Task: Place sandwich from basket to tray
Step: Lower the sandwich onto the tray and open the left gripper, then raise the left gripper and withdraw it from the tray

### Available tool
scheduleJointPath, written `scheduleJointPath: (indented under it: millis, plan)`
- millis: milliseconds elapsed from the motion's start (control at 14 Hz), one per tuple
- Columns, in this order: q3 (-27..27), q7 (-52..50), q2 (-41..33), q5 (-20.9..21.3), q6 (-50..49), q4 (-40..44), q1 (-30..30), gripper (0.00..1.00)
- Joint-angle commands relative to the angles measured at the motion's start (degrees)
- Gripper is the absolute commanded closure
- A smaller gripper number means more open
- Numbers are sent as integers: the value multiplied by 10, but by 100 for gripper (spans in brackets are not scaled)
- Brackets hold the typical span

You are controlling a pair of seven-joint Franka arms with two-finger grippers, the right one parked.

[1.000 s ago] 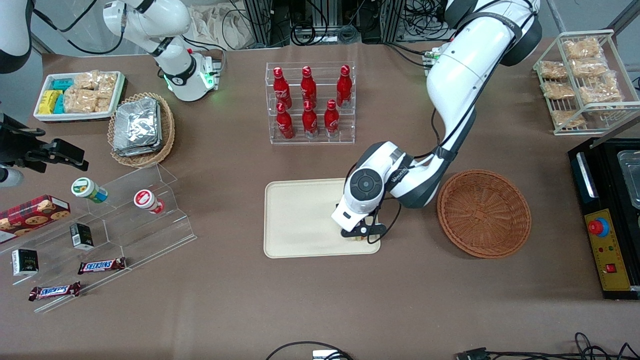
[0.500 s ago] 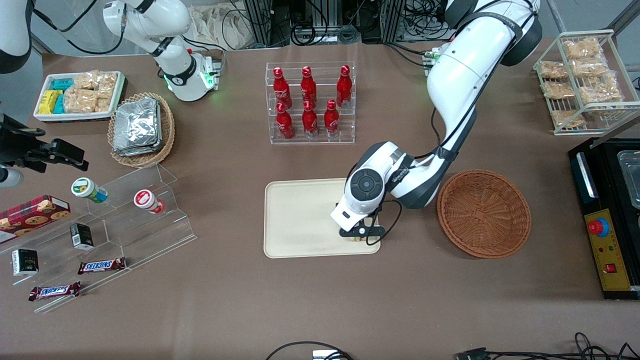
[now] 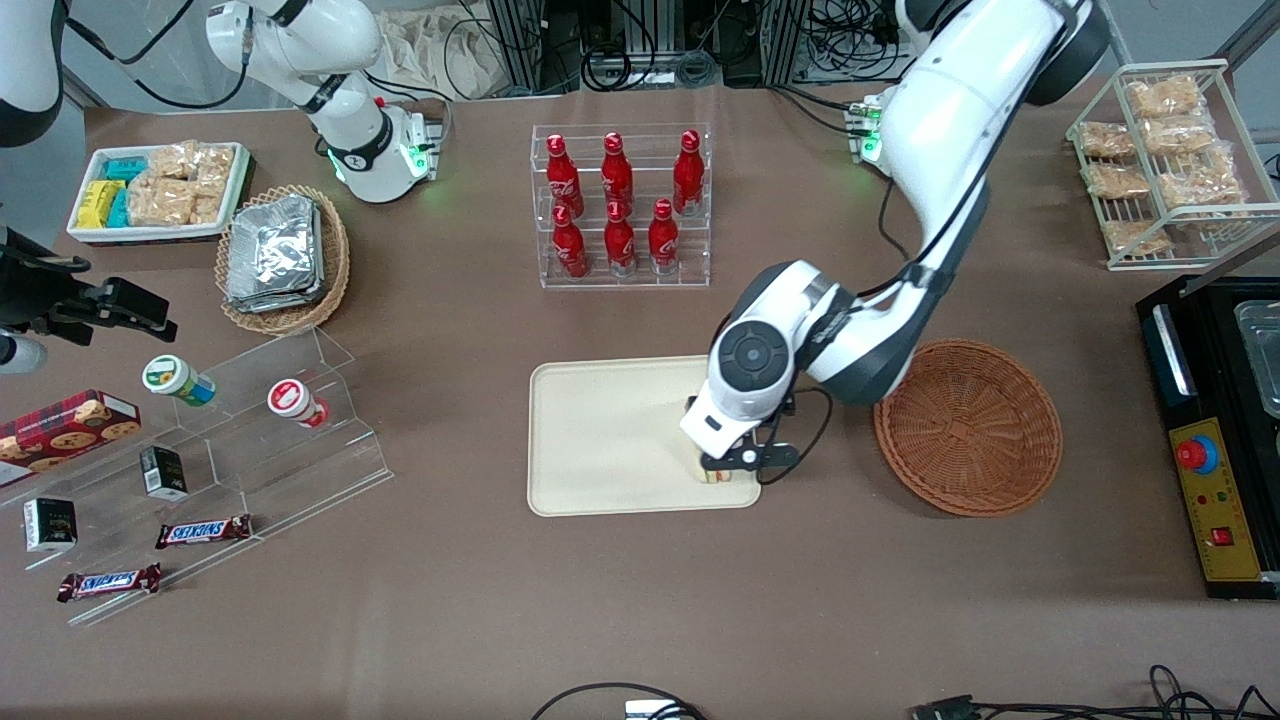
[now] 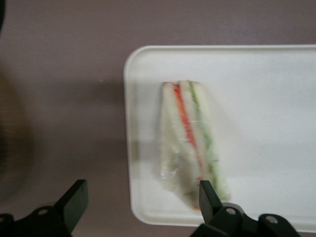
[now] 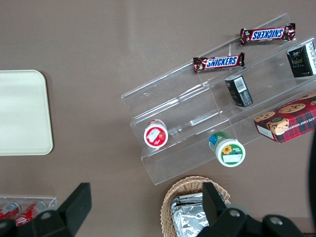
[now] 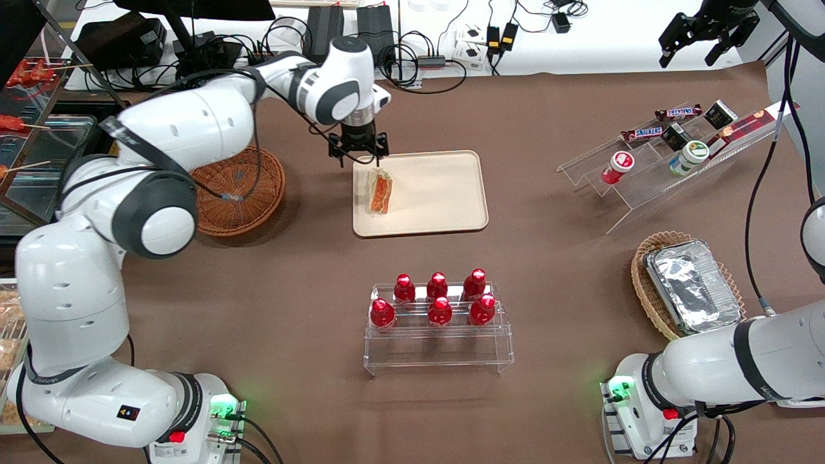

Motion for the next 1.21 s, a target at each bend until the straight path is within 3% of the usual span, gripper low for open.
scheduleJointPath:
  millis: [0, 214, 357, 429, 786, 1143]
  plan:
    - [-44, 5, -150, -2, 57, -205, 79, 0]
    - [-94, 87, -284, -53, 78, -337, 167, 0]
    - [-90, 204, -332, -122, 9, -332, 218, 0]
    - [-91, 241, -346, -133, -23, -316, 254, 0]
    - [-87, 267, -306, -116, -172, -155, 379, 0]
    - [-83, 271, -308, -113, -213, -128, 404, 0]
